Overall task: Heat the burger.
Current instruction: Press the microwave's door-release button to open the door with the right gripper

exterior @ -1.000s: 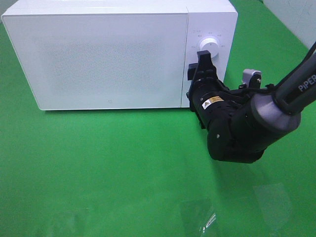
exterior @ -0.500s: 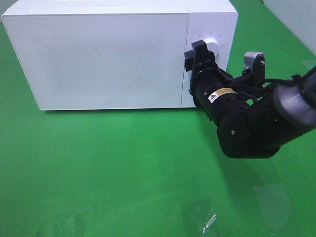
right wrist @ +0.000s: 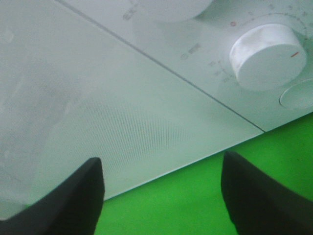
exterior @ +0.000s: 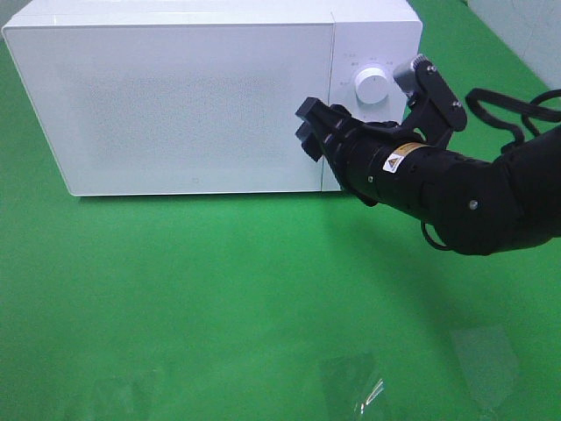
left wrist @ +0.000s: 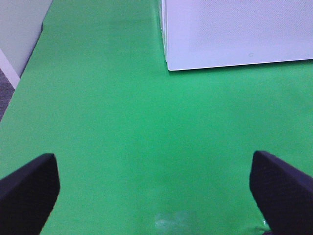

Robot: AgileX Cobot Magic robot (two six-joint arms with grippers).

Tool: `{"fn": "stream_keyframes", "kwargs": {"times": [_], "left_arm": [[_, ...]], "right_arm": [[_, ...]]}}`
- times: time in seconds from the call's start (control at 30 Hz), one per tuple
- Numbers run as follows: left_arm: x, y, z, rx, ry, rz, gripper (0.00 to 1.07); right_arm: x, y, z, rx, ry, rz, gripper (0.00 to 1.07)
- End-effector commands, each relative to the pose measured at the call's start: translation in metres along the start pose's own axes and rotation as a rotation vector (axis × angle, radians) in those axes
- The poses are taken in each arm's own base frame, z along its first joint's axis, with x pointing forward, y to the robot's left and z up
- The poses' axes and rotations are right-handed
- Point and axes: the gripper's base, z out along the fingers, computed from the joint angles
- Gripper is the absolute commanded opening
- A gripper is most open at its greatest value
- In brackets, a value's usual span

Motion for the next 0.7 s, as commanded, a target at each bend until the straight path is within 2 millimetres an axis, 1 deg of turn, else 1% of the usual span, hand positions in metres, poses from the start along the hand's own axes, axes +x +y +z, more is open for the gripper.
{"fn": "stream_keyframes", "kwargs": {"times": [0.03, 0.07, 0.1, 0.13, 0.17, 0.27, 0.3, 0.33, 0.4, 0.43, 0.47, 0.5, 0.53, 0.57, 0.6, 0.63, 0.67, 0.7], "left_arm": [[0.0, 0.0, 0.0, -0.003, -0.016, -0.003, 0.98], [0.0, 0.0, 0.0, -0.003, -0.016, -0.003, 0.98], [0.0, 0.0, 0.0, -0.003, -0.016, -0.003, 0.98], [0.0, 0.0, 0.0, -0.003, -0.016, -0.003, 0.98], [0.0, 0.0, 0.0, -0.003, -0.016, -0.003, 0.98], [0.0, 0.0, 0.0, -0.003, -0.016, -0.003, 0.98], [0.0, 0.0, 0.0, -0.003, -0.016, -0.003, 0.98], [0.0, 0.0, 0.0, -0.003, -0.016, -0.003, 0.98], [0.0, 0.0, 0.0, -0.003, -0.016, -0.003, 0.98], [0.0, 0.0, 0.0, -0.003, -0.016, -0.003, 0.98], [0.0, 0.0, 0.0, -0.003, -0.016, -0.003, 0.98], [0.0, 0.0, 0.0, -0.003, -0.016, -0.003, 0.98], [0.0, 0.0, 0.0, -0.003, -0.016, -0.003, 0.98], [0.0, 0.0, 0.0, -0.003, -0.016, -0.003, 0.98], [0.0, 0.0, 0.0, -0.003, -0.016, -0.003, 0.98], [0.0, 0.0, 0.0, -0.003, -0.016, -0.003, 0.98], [0.0, 0.0, 0.0, -0.003, -0.016, -0.003, 0.98], [0.0, 0.0, 0.0, -0.003, -0.016, -0.003, 0.98]], "right_arm": [[-0.003, 0.011, -0.013, 0.0, 0.113, -0.223, 0.66], [-0.003, 0.011, -0.013, 0.0, 0.113, -0.223, 0.66], [-0.004, 0.013, -0.018, 0.006, 0.154, -0.281, 0.66], [-0.004, 0.013, -0.018, 0.006, 0.154, -0.281, 0.66], [-0.004, 0.015, -0.025, 0.014, 0.21, -0.354, 0.66], [-0.004, 0.015, -0.028, 0.019, 0.242, -0.395, 0.66], [-0.003, 0.015, -0.035, 0.033, 0.31, -0.469, 0.66], [-0.003, 0.015, -0.035, 0.033, 0.31, -0.469, 0.66], [-0.006, 0.018, -0.052, 0.055, 0.415, -0.577, 0.66], [-0.006, 0.018, -0.052, 0.055, 0.415, -0.577, 0.66], [-0.009, 0.019, -0.062, 0.068, 0.453, -0.619, 0.66], [-0.009, 0.019, -0.062, 0.068, 0.453, -0.619, 0.66], [-0.014, 0.021, -0.073, 0.081, 0.481, -0.659, 0.66], [-0.014, 0.021, -0.073, 0.081, 0.481, -0.659, 0.66], [-0.022, 0.024, -0.087, 0.092, 0.496, -0.701, 0.66], [-0.022, 0.024, -0.087, 0.092, 0.496, -0.701, 0.66], [-0.028, 0.027, -0.1, 0.106, 0.508, -0.728, 0.66], [-0.028, 0.027, -0.1, 0.106, 0.508, -0.728, 0.66]]}}
